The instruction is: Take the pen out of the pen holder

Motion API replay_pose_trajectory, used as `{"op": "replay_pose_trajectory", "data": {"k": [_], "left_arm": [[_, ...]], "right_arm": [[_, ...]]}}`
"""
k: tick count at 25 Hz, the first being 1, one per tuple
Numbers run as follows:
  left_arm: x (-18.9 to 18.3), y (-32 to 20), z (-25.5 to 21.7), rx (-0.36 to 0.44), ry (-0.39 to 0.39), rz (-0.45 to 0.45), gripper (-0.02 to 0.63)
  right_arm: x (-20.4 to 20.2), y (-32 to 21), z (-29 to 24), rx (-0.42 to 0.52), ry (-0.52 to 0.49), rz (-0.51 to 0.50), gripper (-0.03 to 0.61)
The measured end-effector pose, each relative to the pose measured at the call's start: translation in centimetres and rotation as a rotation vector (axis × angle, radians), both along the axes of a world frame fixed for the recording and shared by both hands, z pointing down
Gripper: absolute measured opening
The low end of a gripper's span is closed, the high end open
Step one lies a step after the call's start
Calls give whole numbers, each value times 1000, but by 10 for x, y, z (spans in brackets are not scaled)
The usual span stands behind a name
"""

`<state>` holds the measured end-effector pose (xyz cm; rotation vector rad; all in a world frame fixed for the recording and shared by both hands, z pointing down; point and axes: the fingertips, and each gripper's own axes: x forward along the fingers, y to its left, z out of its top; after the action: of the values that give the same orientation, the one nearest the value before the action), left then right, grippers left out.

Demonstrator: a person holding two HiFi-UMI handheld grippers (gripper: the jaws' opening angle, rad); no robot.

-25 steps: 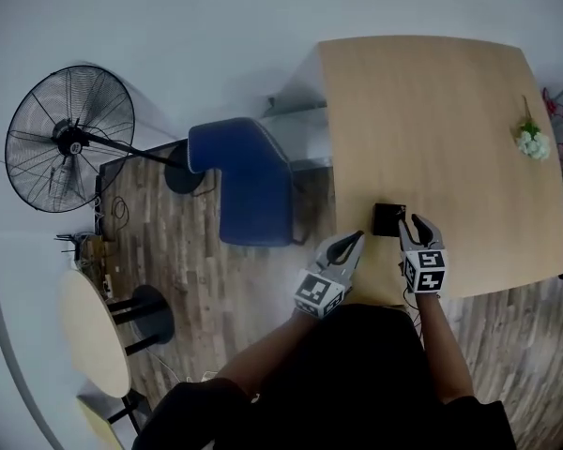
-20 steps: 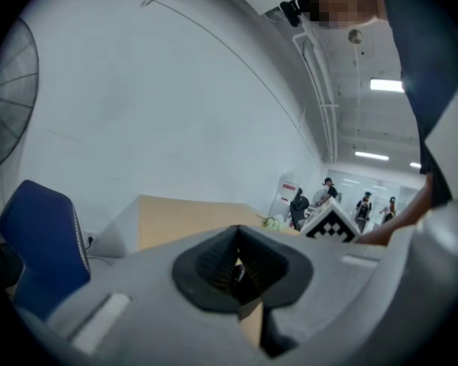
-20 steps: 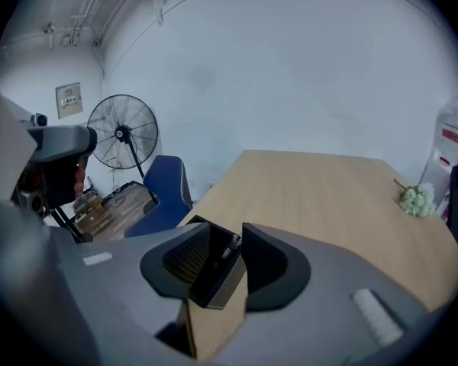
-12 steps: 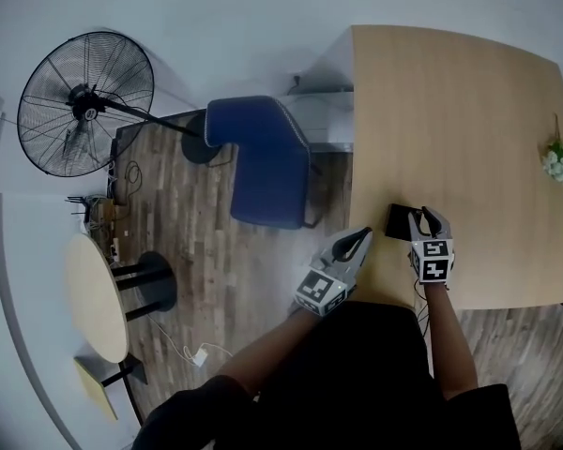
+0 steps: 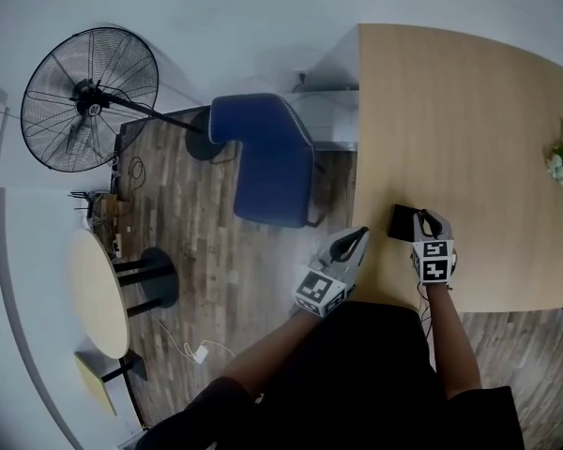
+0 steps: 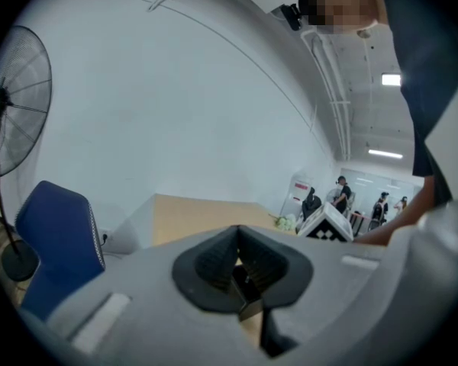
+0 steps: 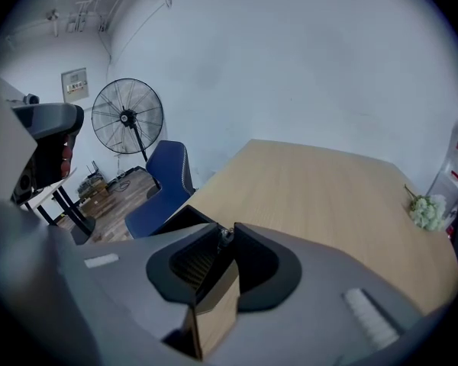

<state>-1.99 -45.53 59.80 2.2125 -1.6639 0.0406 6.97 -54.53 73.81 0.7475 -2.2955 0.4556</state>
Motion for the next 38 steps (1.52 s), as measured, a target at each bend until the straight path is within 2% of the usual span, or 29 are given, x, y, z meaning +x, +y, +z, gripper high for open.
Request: {"op": "replay_pose_trajectory", "data": {"k": [5,9,20,30,33,38], "left_arm": [[-6,11,-1,12,-7,1,3],[-17,25,-8,17,14,-3,3],[-56,77,-51,93,4,-4,3],[-87,142,-88,151,5,-20,3],[-97,173,-88,139,0,-43,3],[-100,224,-82,137,19,-9,3]], "right_arm": [[-9,6,-10,4,-47,-11,51],[-12,16,-34,31,-85,28,49],[-11,61,-132,193,-151,149,49],[-28,162,-218,300,-238,216,49],[-33,201,-231,329,-239,231,49],[-42,261,-236,343,-253,269,49]]}}
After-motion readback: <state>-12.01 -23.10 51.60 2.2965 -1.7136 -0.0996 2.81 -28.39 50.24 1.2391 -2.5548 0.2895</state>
